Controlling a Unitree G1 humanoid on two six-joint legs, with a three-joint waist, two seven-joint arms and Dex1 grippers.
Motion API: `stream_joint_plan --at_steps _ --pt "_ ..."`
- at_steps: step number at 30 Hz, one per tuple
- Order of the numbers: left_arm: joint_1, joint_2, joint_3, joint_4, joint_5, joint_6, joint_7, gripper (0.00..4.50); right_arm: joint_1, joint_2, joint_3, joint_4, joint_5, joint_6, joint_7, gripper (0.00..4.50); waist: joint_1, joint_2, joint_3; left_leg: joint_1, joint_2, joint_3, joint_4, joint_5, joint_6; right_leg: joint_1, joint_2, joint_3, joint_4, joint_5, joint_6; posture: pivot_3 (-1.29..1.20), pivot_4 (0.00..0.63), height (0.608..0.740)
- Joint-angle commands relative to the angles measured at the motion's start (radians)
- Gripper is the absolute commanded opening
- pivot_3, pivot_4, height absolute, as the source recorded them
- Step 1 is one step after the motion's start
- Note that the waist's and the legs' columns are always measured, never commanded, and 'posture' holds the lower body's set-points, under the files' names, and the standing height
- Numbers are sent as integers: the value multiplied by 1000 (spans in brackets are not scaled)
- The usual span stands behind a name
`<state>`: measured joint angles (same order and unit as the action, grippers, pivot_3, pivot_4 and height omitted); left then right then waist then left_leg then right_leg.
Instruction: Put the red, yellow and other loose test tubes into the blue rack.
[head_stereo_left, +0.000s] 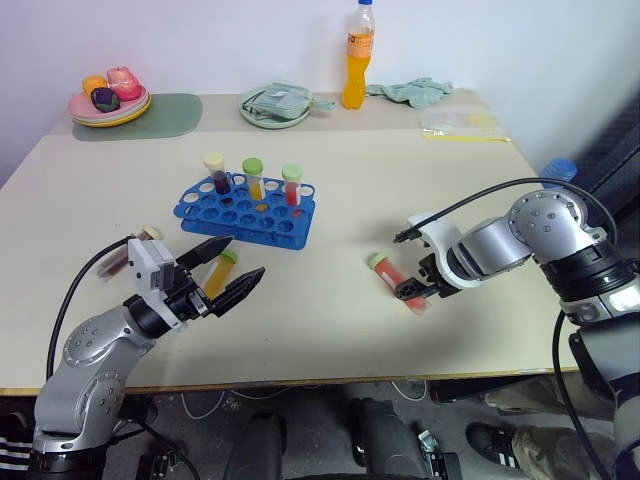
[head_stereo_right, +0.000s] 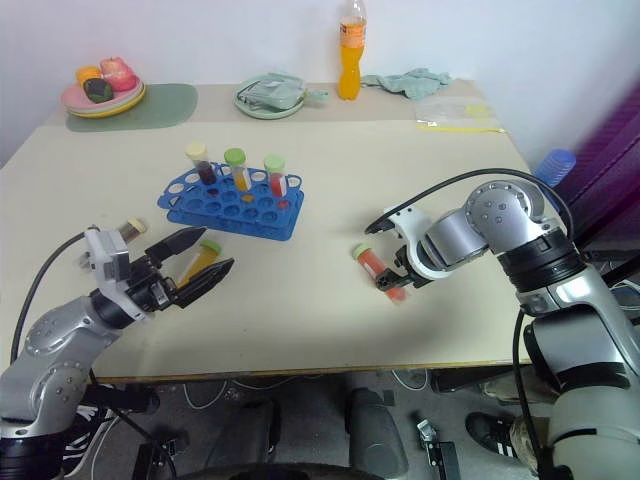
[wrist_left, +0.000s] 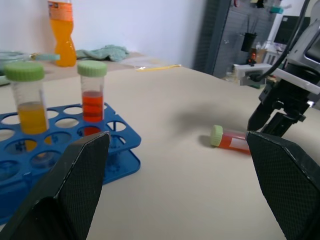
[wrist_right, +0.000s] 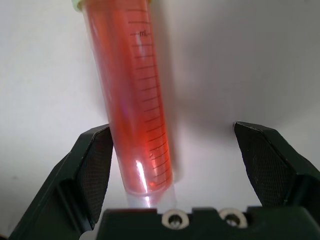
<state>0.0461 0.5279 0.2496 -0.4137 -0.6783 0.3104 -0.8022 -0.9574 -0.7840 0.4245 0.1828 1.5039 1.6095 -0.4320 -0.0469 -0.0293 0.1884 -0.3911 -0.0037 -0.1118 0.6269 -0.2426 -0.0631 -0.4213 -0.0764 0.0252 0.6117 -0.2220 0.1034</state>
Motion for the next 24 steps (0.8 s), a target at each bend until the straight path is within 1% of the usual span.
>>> stream_joint_plan --at_steps 1,7,14,15,16,18,20,21,22,24 --pt "7 -1 12 -38 -3 -24 3 4500 17 38 -21 -16 75 5 -57 4139 1 0 0 0 0 0 0 0 0 0 0 0 0 0 0 0 150 740" --pt "8 -3 9 -38 -5 -25 7 4500 32 87 -51 -15 95 5 -134 4139 1 0 0 -1 0 0 0 0 1 -1 0 0 0 0 -1 0 150 740" --pt "9 -3 8 -42 -6 -27 13 4500 66 88 -50 -43 142 5 -177 4139 2 0 0 -1 0 0 0 -1 1 -1 0 0 0 0 -1 0 150 740" --pt "11 -4 8 -44 -8 -26 14 4500 70 90 -53 -47 146 5 -182 3624 2 0 0 -1 0 0 0 -1 1 -1 0 0 0 0 -1 0 150 740" --pt "13 -3 8 -46 -8 -25 16 4500 73 92 -55 -47 148 5 -188 3337 2 0 0 -1 0 0 -1 -1 1 -1 0 0 0 0 -1 0 150 740" --pt "16 -2 9 -48 -10 -25 17 4500 77 97 -59 -51 147 5 -196 2434 2 0 0 -1 0 0 -1 -1 2 -2 0 0 -1 0 -1 0 150 740" --pt "18 0 9 -48 -9 -25 18 4500 78 101 -60 -50 151 5 -202 1430 2 0 0 -1 0 0 -2 -1 2 -2 0 0 -1 0 -1 0 150 740" --pt "17 0 9 -47 -10 -25 19 4500 75 106 -63 -51 147 5 -203 1017 2 0 0 -1 0 0 -2 -1 2 -2 0 0 -1 0 -1 0 150 740" --pt "15 1 9 -45 -11 -25 19 4500 70 110 -66 -53 142 5 -202 784 2 0 0 -1 0 0 -2 -1 2 -2 0 0 -1 0 -1 0 150 740" --pt "13 2 10 -43 -11 -24 18 4500 62 127 -87 -45 146 -4 -203 777 1 0 0 -1 1 0 -3 -1 2 -3 1 0 -1 0 -1 0 150 740"
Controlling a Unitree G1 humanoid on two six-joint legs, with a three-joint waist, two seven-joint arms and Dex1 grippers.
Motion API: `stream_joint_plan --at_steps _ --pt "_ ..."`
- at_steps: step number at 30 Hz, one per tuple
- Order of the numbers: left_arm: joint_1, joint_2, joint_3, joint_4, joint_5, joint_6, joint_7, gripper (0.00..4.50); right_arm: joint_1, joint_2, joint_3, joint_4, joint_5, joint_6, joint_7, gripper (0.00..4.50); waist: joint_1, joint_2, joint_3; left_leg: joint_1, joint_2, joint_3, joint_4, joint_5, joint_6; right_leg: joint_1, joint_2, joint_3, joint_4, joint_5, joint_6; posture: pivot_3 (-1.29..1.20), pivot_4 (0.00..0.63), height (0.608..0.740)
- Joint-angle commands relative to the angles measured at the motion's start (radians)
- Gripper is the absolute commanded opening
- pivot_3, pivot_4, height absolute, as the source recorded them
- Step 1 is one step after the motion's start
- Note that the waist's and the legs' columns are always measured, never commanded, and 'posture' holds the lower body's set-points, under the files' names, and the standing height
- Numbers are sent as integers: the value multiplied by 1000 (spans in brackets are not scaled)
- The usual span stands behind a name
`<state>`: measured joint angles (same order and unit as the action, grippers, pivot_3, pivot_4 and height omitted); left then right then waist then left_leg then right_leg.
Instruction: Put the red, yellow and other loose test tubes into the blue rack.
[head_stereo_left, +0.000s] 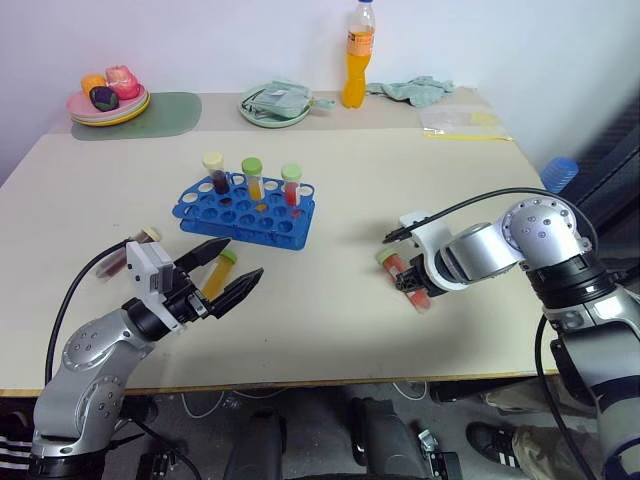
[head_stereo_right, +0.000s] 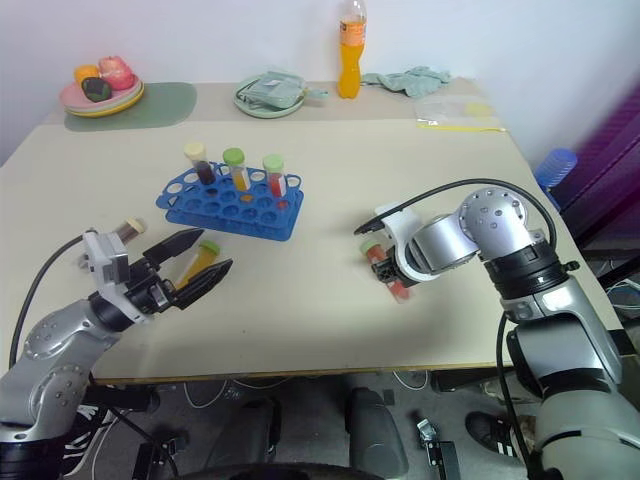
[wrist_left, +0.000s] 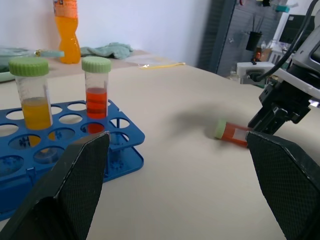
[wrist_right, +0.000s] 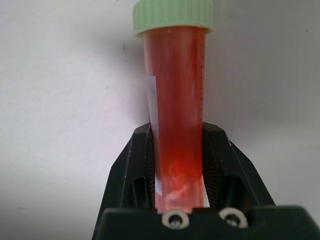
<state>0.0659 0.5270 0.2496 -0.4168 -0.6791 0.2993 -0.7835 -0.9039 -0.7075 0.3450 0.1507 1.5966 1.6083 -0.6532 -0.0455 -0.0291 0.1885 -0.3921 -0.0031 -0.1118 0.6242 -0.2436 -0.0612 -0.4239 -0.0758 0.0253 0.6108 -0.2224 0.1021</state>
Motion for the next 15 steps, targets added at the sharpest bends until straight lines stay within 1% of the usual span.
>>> stream_joint_plan --at_steps 1,3,4,6,8,9,10,11,12,14,15 --pt "-6 3 10 -40 -11 -13 -1 4500 3 61 -23 -7 67 -9 29 777 -1 0 0 0 0 0 0 0 0 0 0 0 0 0 0 0 150 740" --pt "-7 4 12 -40 -12 -11 1 4500 -8 76 -66 -101 24 -16 170 777 -2 2 1 0 1 0 -1 0 0 0 1 0 0 0 0 0 150 740" --pt "-8 5 14 -40 -14 -10 1 4500 -7 82 -88 -124 7 -26 212 777 -1 5 3 0 1 0 -1 0 0 -1 1 0 0 0 0 0 150 740" --pt "-9 8 16 -39 -15 -9 1 4500 4 86 -124 -231 -105 -133 381 777 3 10 6 -1 1 0 -1 0 0 -1 1 0 0 -1 2 0 150 740" --pt "-17 11 17 -36 -17 -4 3 4500 59 62 -139 -378 -302 -379 648 777 14 11 7 -2 1 0 -1 0 0 -2 1 0 0 -1 2 0 150 740" --pt "-20 13 18 -35 -19 -2 3 4500 87 56 -144 -420 -380 -481 749 777 21 11 7 -3 0 0 -1 0 0 -2 1 0 -1 -2 3 0 150 740" --pt "-22 15 19 -34 -21 -1 3 4500 109 56 -146 -440 -440 -552 821 777 24 11 7 -3 0 0 -1 0 0 -2 1 0 -2 -2 4 0 150 740" --pt "-31 18 20 -33 -25 4 5 4500 162 76 -150 -462 -571 -742 888 777 25 11 6 -3 0 0 -1 0 0 -2 1 0 -3 -2 4 0 150 740" --pt "-37 22 20 -32 -27 9 7 4500 198 96 -148 -469 -669 -888 958 777 29 9 5 -3 0 1 -1 0 0 -2 1 0 -3 -2 4 0 150 740" --pt "-54 30 19 -26 -26 14 5 4500 246 175 -181 -450 -728 -1038 1048 777 27 9 6 -3 0 0 -1 0 0 -1 1 -1 -4 -2 4 0 150 740" --pt "-59 32 23 -20 -29 15 2 4500 253 210 -191 -436 -734 -1061 1068 777 25 9 6 -3 0 1 -1 0 0 -1 1 0 -4 -2 4 0 150 740"
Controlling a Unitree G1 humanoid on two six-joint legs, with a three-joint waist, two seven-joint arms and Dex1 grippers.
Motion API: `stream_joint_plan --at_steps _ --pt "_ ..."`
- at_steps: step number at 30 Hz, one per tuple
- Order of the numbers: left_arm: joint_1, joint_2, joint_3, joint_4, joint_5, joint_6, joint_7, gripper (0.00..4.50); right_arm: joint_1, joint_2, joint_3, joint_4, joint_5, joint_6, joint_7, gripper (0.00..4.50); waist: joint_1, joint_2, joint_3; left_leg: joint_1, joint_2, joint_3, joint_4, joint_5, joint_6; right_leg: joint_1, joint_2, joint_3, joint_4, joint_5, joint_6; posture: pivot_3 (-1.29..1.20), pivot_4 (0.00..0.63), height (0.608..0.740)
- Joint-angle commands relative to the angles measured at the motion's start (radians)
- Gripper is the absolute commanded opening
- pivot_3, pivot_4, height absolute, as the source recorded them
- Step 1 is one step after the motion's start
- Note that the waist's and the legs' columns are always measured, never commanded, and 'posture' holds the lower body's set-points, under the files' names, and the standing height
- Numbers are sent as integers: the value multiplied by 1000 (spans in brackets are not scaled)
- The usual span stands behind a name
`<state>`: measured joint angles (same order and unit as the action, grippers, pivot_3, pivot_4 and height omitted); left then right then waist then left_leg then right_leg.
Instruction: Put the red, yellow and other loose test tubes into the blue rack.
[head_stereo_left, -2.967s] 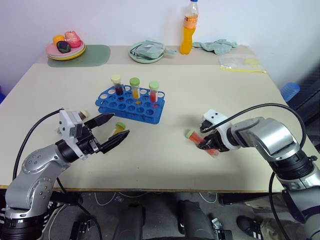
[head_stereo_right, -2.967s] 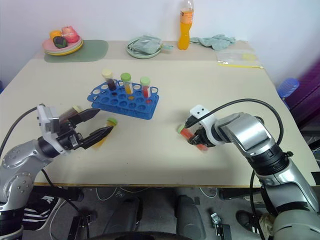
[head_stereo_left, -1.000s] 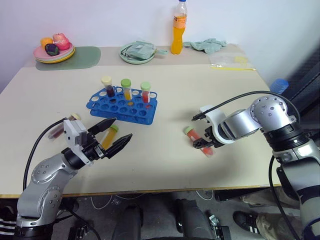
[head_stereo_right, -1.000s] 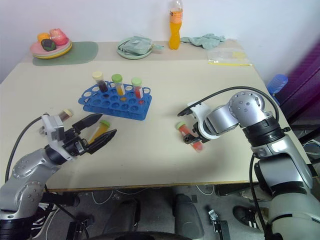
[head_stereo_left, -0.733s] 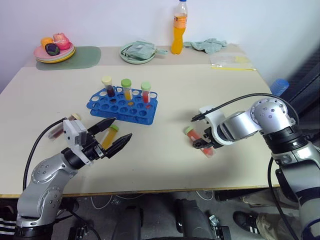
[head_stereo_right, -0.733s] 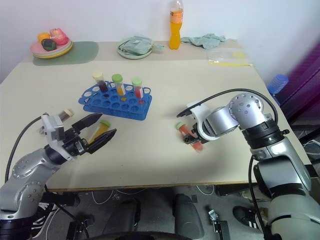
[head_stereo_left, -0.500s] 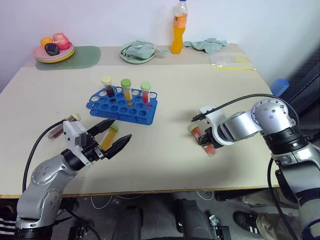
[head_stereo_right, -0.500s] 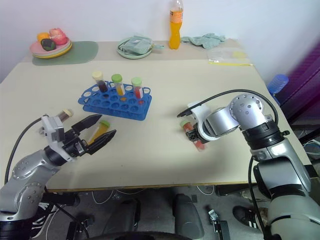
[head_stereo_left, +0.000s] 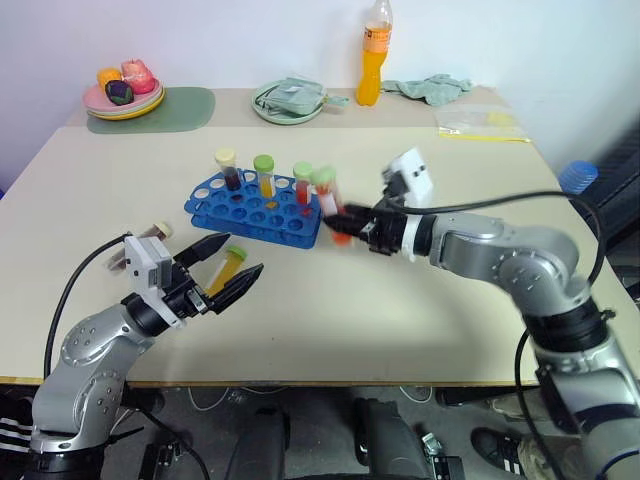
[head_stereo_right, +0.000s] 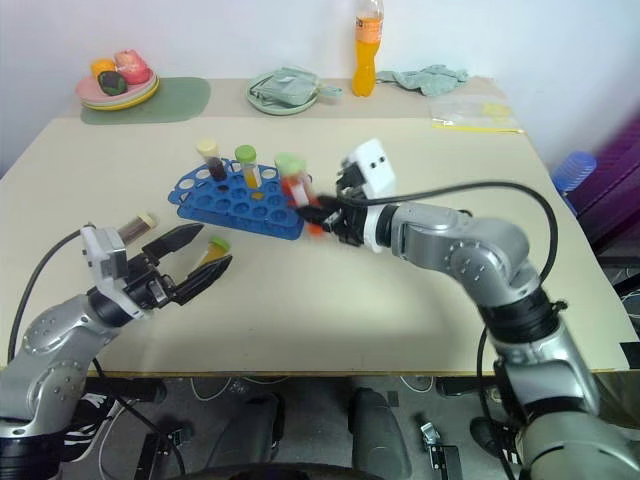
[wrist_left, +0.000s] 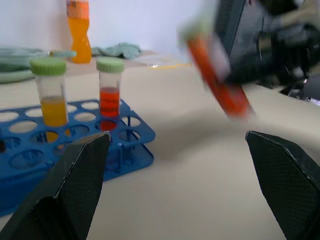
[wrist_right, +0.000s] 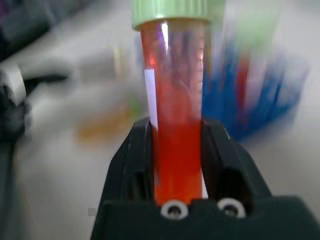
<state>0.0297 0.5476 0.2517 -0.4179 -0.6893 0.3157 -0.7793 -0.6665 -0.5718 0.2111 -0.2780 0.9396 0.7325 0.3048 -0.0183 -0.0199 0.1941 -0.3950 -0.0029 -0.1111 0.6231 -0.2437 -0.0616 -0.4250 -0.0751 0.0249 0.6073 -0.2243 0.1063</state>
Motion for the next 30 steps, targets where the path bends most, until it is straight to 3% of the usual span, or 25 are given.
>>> stream_joint_plan --at_steps 1,3,6,9,13,21,30 --pt "-27 17 22 -11 -19 2 -8 4500 17 102 -36 10 -136 -232 127 777 -5 1 1 0 0 0 0 0 0 0 0 0 0 0 0 0 150 740" --pt "-46 17 22 -2 -29 12 -10 4500 17 181 36 72 -327 -403 128 777 -9 1 0 1 0 0 0 0 0 0 0 1 2 0 -1 0 150 740" --pt "-68 28 10 13 -19 16 -20 4500 16 345 60 175 -425 -504 85 777 -20 1 1 3 0 0 -2 0 0 0 1 1 4 2 -3 0 150 740" --pt "-91 35 11 27 -18 21 -25 4500 0 472 133 326 -634 -732 66 777 -27 1 1 3 0 -1 -2 0 0 -1 1 1 5 3 -5 0 150 740" --pt "-96 55 27 57 17 8 -26 4500 7 574 127 476 -707 -866 77 777 -25 1 1 3 0 -1 -3 1 -1 -1 1 1 5 3 -5 0 150 740" --pt "-90 69 48 118 106 -55 3 4500 -64 659 103 814 -895 -1115 1 777 -27 1 1 4 0 -1 -3 2 -3 -1 1 1 6 3 -5 0 150 740" --pt "-70 63 76 145 149 -109 20 4500 -109 714 49 1044 -959 -1186 -62 777 -27 1 1 5 0 -1 -8 3 -5 -1 1 1 6 3 -5 0 150 740"
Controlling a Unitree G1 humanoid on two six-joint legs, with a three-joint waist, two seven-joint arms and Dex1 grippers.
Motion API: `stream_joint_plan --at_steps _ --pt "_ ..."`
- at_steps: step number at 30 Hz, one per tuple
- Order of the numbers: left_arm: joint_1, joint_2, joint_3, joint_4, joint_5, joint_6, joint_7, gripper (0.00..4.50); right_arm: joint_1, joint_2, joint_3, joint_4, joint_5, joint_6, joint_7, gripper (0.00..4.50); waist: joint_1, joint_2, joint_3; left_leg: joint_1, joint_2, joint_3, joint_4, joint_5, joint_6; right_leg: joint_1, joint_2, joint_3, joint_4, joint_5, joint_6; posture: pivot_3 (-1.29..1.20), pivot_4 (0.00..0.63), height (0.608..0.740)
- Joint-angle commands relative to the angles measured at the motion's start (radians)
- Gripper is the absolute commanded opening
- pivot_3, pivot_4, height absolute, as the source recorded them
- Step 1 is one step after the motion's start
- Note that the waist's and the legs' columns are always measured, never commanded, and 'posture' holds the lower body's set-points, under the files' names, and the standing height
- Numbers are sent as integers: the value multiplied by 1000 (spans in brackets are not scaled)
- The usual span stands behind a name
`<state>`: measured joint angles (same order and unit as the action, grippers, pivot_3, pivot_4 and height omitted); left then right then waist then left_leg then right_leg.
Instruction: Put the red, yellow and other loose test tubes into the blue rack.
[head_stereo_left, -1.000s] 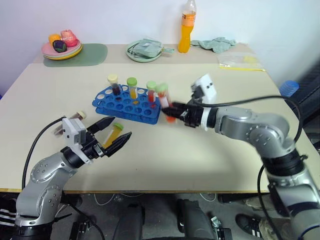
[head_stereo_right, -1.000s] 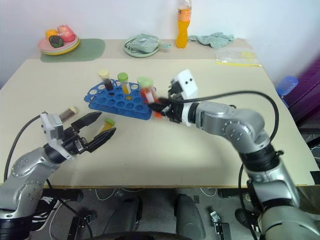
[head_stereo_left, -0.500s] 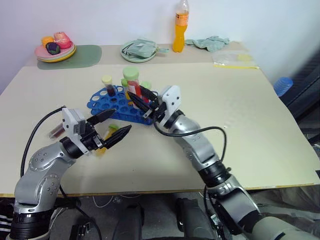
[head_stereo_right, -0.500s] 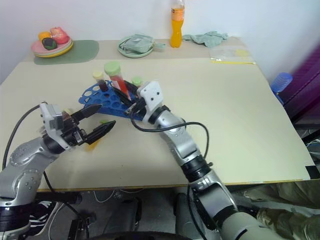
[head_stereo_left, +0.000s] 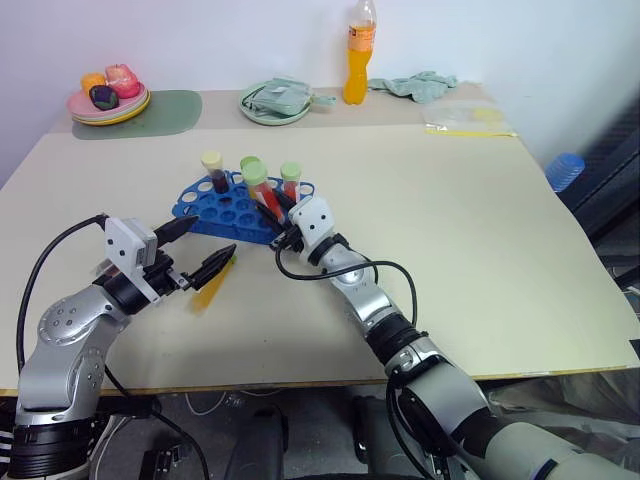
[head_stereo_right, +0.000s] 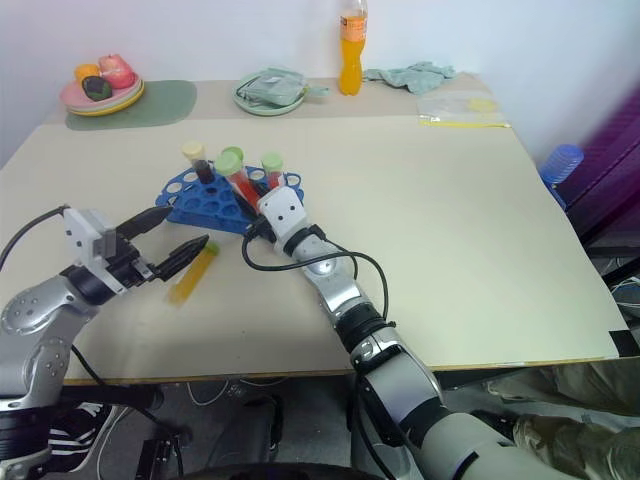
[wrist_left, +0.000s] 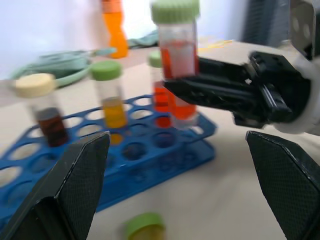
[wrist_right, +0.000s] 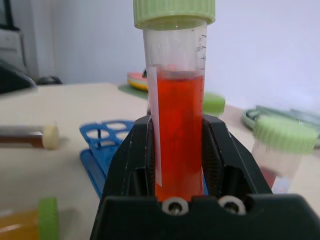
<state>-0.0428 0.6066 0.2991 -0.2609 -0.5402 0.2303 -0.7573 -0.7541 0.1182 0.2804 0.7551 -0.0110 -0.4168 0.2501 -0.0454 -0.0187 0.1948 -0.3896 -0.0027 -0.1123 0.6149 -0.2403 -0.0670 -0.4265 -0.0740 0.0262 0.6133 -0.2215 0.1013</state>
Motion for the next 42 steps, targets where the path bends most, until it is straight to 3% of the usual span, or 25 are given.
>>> stream_joint_plan --at_steps 1,30,36,42 --pt "4 4 30 -11 1 -28 -4 4500 -22 27 -26 24 -11 -39 -10 777 0 0 0 0 0 0 0 0 0 0 0 0 0 0 0 0 150 740" --pt "-8 2 20 -32 -5 -20 9 4500 11 34 -62 37 -48 -48 10 777 -1 0 0 1 0 0 0 0 0 0 0 0 2 0 0 0 150 740" --pt "-12 5 17 -40 -6 -6 20 4500 -8 56 -119 75 38 19 54 777 1 0 0 2 0 0 0 0 0 2 0 0 2 0 0 0 150 740" --pt "-10 4 18 -45 -4 0 26 4500 1 45 -120 49 41 35 76 3834 -1 0 0 4 0 0 0 0 0 3 0 0 2 0 0 0 150 740"
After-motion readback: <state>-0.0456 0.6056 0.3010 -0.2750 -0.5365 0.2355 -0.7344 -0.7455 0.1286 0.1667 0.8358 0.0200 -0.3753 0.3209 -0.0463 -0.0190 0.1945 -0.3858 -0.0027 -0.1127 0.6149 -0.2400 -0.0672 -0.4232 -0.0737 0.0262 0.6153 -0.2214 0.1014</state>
